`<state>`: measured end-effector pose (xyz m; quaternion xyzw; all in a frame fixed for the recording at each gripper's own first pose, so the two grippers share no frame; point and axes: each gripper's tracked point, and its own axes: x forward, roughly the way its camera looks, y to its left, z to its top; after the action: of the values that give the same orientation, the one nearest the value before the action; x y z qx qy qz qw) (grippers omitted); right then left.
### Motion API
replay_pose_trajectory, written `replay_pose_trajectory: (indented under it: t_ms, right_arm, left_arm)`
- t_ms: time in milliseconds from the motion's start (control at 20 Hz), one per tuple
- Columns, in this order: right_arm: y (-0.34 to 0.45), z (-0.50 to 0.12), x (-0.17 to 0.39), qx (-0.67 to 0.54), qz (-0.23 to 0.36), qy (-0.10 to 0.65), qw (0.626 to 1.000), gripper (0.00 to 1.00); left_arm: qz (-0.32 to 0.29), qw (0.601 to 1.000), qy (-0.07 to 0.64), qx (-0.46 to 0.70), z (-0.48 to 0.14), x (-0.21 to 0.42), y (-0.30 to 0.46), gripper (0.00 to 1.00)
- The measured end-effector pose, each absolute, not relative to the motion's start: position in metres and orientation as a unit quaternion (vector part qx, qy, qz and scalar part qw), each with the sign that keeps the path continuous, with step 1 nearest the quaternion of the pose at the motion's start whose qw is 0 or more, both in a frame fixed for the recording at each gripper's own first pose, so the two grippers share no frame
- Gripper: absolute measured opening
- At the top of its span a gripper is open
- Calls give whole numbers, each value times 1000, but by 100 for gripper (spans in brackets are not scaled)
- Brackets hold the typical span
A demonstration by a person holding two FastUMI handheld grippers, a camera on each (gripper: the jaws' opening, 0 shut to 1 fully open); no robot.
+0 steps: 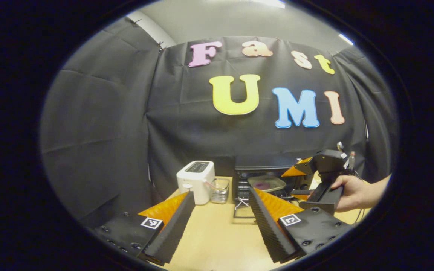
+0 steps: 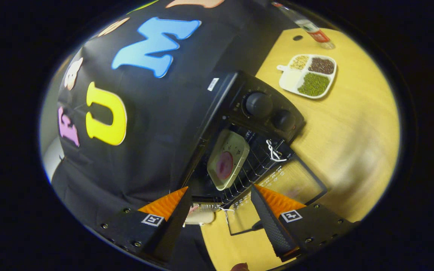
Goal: Open the electric oven with the left hand, put the food in, and close the electric oven.
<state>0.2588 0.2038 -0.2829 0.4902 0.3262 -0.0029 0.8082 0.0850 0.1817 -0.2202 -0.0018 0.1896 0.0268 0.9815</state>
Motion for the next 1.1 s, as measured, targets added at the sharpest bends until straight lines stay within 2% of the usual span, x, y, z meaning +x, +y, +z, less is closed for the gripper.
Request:
replay_pose_trajectory:
  t_ms: [50, 100, 200, 250, 300, 350, 550, 650, 700, 1100]
  right_arm:
    - [198, -275, 250, 467, 10, 320, 824, 97]
    - [191, -266, 241, 445, 21, 314, 839, 97]
    - [177, -256, 225, 405, 34, 304, 862, 97]
    - [169, -251, 218, 385, 37, 299, 872, 97]
    - [159, -246, 210, 364, 36, 292, 884, 97]
    - [148, -242, 204, 345, 35, 283, 894, 97]
    - [114, -227, 179, 273, 31, 259, 926, 97]
    - [97, -225, 169, 241, 20, 252, 937, 97]
    - [87, -227, 166, 226, 11, 248, 942, 97]
    - [28, -195, 146, 107, -49, 187, 975, 97]
  left_arm:
    - [18, 981, 194, -8, -224, 87, 174, 90]
    - [9, 980, 198, -14, -230, 89, 165, 100]
    - [-8, 978, 206, -22, -240, 90, 150, 100]
    - [-17, 977, 210, -24, -246, 91, 142, 97]
    - [-25, 975, 217, -27, -254, 93, 135, 100]
    - [-33, 973, 224, -30, -264, 93, 129, 97]
    - [-53, 964, 256, -47, -295, 98, 104, 100]
    - [-64, 959, 269, -53, -311, 102, 91, 97]
    - [-70, 956, 278, -57, -320, 105, 85, 100]
    - [-96, 927, 356, -70, -402, 119, 53, 98]
